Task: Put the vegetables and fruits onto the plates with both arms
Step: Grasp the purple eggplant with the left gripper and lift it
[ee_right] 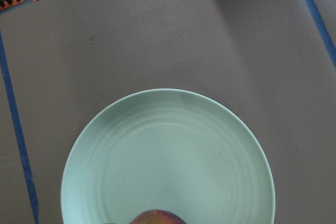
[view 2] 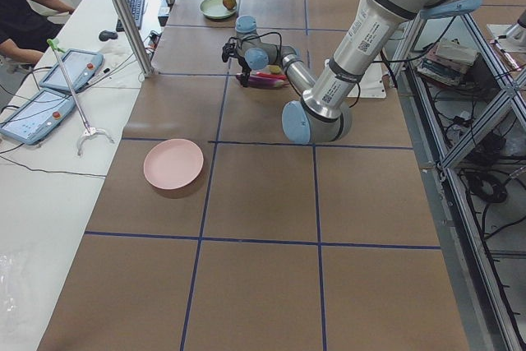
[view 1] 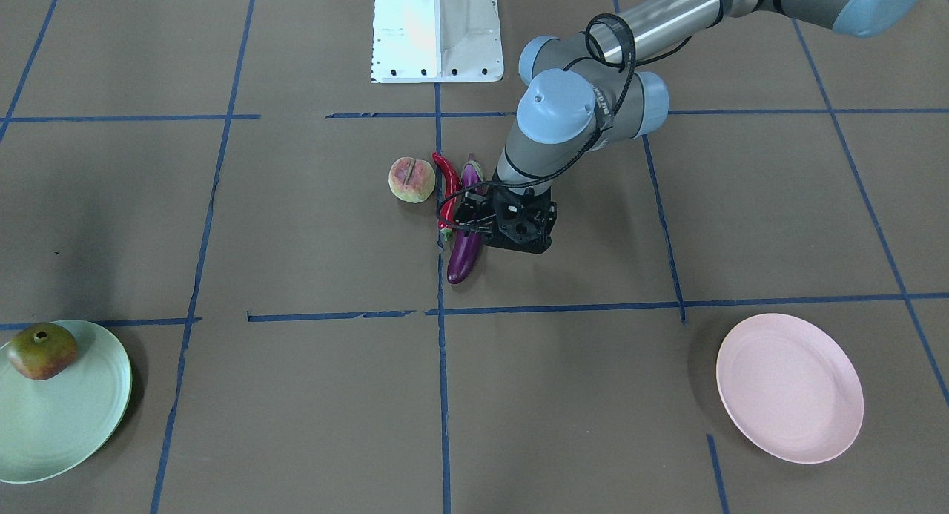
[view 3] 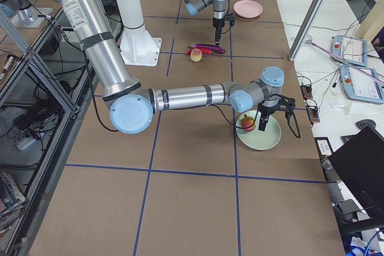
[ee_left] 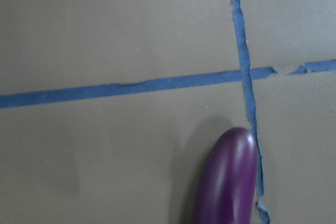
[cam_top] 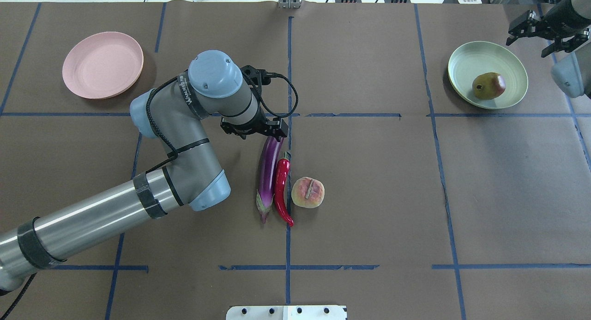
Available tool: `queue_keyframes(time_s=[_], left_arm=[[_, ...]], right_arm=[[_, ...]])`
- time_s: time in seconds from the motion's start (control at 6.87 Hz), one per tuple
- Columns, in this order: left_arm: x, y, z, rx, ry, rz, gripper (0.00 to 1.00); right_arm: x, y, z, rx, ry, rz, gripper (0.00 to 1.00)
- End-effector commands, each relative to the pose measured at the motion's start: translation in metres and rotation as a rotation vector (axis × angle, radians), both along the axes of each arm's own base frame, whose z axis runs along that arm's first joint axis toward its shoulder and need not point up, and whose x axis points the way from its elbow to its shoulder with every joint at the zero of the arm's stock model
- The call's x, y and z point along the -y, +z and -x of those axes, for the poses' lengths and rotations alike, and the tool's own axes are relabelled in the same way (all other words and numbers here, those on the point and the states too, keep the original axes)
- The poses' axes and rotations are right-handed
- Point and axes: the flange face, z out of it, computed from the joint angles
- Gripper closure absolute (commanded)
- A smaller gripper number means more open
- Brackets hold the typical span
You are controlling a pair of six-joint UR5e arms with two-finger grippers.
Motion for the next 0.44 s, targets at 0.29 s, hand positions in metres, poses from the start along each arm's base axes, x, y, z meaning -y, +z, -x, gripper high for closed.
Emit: queue_keyframes(time_s=[0.29], left_arm=[[-0.017, 0.002, -0.043, 0.029, -0.019, -0.051, 0.4]], right_arm=[[-0.032, -0.022, -0.005, 0.09, -0.034, -0.013, 0.0]])
